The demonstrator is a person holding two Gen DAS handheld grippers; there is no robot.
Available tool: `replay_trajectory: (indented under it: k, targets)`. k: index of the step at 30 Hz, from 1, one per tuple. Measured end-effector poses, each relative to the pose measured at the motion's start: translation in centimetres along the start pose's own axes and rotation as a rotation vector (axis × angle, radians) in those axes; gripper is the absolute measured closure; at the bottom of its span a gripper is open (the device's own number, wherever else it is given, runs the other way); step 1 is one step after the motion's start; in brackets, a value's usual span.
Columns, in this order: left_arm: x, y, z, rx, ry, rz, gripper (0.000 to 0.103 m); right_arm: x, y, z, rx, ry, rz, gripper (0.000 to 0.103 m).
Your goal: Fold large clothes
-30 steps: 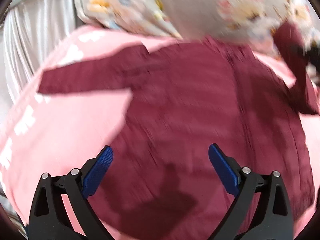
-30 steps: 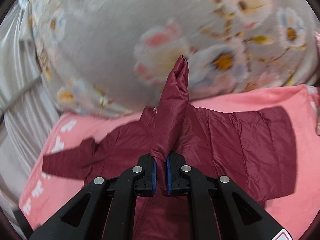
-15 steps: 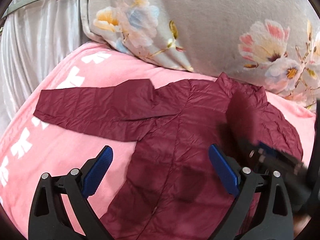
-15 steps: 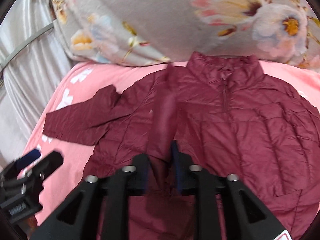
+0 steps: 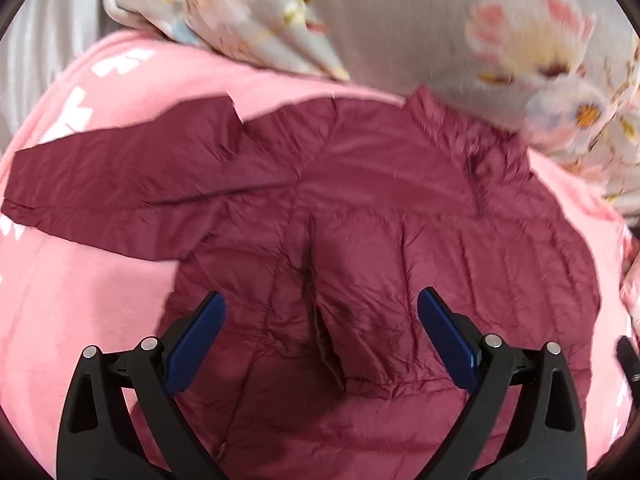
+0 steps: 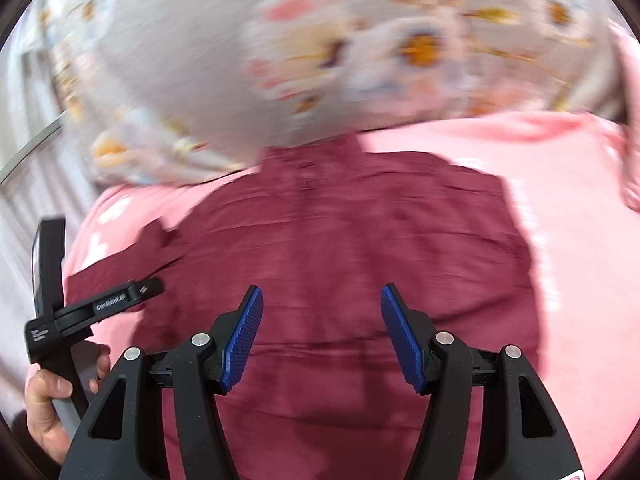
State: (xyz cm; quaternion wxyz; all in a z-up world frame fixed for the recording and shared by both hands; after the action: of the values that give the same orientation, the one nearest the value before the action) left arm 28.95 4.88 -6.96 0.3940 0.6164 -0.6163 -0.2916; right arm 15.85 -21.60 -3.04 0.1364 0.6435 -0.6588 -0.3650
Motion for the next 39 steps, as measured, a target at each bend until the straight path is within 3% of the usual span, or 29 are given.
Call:
replay_trajectory:
  k: [2,4,6,7,9,11,18,23,26,28,29,31,32,36,39]
  targets:
    - [0.2,-1.7,0.1,-0.045,0.009,0.007,0.010,2.2,0.6,0.2,-0.008,-0.042,0.028,0.042]
    - [0.1,-3.1,0.2,-0.091,0.026,0.032,0.017,4.3,1.1,0.4,-0.014,-0.081,0.057,0.042]
    - [0.1,-4.2,0.2,-0.134,0.045,0.080,0.042,5.6,1.3,0.8,-0.021,-0.103,0.077,0.043]
    - [0.1,-4.6,0.1,-0.148,0.054,0.103,0.047,6.1,1.4,0.9,-0.019,-0.130,0.068,0.043]
    - [0.6,-4.5,-0.2,-0.137,0.032,0.124,0.080,7.0,1.1,1.4,-0.033,-0.152,0.071,0.044]
    - [1.3,-3.9,-0.6,-0.113,0.001,0.131,0.097,7.7,0.6,1.7,-0.052,-0.178,0.056,0.048]
    - [3.7,2.2,-5.0,0.135,-0.115,0.133,0.100,9.7,-1.9,1.1,-0.092,-0.282,0.004,0.055]
    - [4.0,3.7,-8.0,0.250,-0.143,0.083,0.100,11.3,-4.3,-0.4,-0.128,-0.353,-0.018,0.055]
    - [3.9,2.0,-8.5,0.227,-0.142,0.045,0.100,12.7,-5.4,-0.7,-0.144,-0.407,-0.017,0.055]
    - [3.3,-0.1,-8.1,0.182,-0.132,0.025,0.100,13.6,-5.9,-1.1,-0.129,-0.419,0.003,0.061]
    - [2.9,-1.5,-7.6,0.151,-0.126,0.016,0.100,13.9,-6.1,-1.3,-0.124,-0.425,0.006,0.068]
    - [2.5,-3.3,-6.6,0.115,-0.117,-0.006,0.100,14.8,-6.9,-1.5,-0.123,-0.460,-0.001,0.094]
    - [2.2,-4.6,-6.0,0.093,-0.113,-0.020,0.100,15.1,-7.3,-1.6,-0.125,-0.476,-0.010,0.100]
    - [1.4,-7.3,-4.3,0.047,-0.095,-0.017,0.100,16.1,-6.8,-2.0,-0.060,-0.484,0.019,0.101]
    - [1.8,-8.5,-3.3,0.066,-0.126,-0.066,0.100,17.1,-8.3,-1.2,-0.121,-0.502,0.045,0.103]
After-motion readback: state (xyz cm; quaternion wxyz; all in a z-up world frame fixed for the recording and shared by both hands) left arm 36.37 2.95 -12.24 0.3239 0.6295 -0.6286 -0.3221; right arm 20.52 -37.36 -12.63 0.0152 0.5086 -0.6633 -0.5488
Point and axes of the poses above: each gripper's, at about its wrist camera, not at the fingertips, and y roughly against the way its jaws point, x to its right, z to its underside, the point moved 2 cm from there along -y, roughly the way its jaws point, and after that the axes turned 3 degrees about -x, right-handed, at the moved point
